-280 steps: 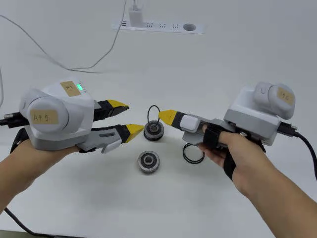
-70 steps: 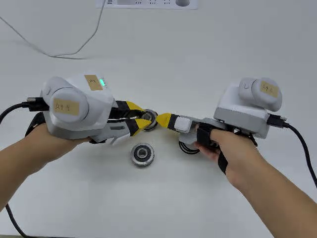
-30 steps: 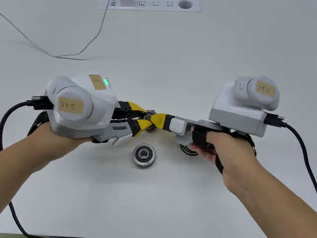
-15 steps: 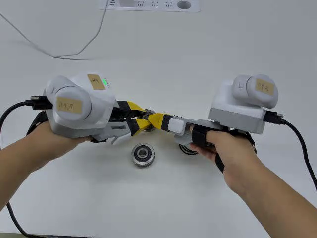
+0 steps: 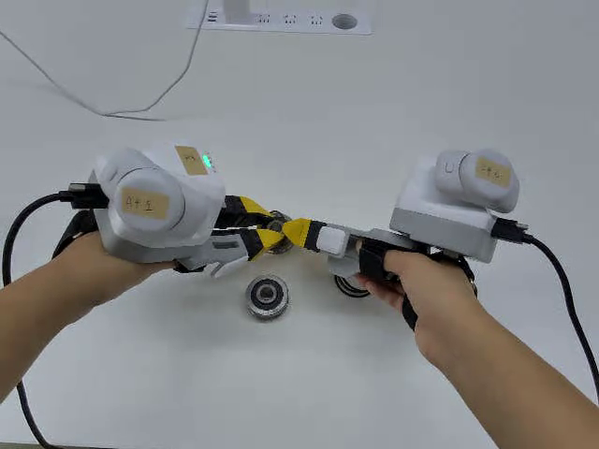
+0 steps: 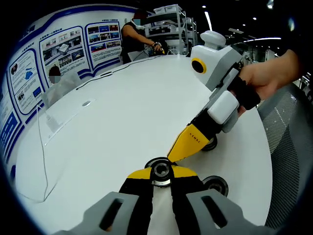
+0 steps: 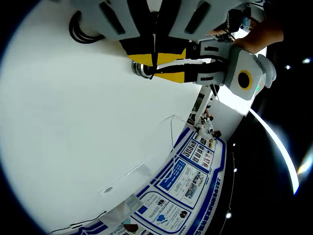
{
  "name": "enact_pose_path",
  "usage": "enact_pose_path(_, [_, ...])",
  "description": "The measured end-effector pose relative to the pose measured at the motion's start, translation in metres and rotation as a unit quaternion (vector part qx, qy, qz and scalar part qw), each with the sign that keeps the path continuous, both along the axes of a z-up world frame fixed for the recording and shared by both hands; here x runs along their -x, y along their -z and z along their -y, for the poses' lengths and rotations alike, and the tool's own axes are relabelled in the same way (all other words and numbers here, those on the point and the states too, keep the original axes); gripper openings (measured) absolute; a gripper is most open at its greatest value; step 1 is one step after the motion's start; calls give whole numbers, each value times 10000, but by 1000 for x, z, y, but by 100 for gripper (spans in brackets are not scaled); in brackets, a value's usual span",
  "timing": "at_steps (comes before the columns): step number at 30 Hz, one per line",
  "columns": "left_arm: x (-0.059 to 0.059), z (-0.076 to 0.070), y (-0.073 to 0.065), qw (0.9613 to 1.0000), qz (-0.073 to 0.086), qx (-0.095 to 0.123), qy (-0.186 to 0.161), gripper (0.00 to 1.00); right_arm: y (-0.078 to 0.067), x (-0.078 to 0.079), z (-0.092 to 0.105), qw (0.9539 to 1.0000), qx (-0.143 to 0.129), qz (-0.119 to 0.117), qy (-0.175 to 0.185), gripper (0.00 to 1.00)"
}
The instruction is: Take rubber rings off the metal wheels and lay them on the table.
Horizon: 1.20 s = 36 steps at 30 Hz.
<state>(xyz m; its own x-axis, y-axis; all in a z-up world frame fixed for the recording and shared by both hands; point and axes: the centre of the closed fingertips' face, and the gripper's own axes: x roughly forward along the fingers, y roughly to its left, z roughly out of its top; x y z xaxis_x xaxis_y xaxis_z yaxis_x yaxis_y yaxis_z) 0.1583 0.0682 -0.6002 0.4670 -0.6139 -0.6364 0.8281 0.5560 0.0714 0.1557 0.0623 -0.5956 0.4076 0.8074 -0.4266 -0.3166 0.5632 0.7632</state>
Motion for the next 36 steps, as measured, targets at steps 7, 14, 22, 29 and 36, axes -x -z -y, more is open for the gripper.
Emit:
enact_pose_path(7, [1, -2, -3, 10000, -23, 7, 18, 15, 1, 0, 0, 10000, 12, -42, 40, 1])
enact_pose_path(14, [1, -12, -18, 9997, 78, 146, -155, 17, -5, 1, -7, 9999, -95, -12, 43, 1])
enact_pose_path(22, [3, -35, -32, 9977, 192, 272, -598, 17, -19, 4, -17, 9989, -477, -31, 0, 1])
enact_pose_path(29, [9, -39, -43, 9955, 278, 471, -769, 17, -39, -2, -6, 9971, -734, 78, 194, 1])
enact_pose_path(36, [17, -35, -50, 9929, 362, 722, -876, 24, -36, 3, 26, 9973, -615, 34, 392, 1])
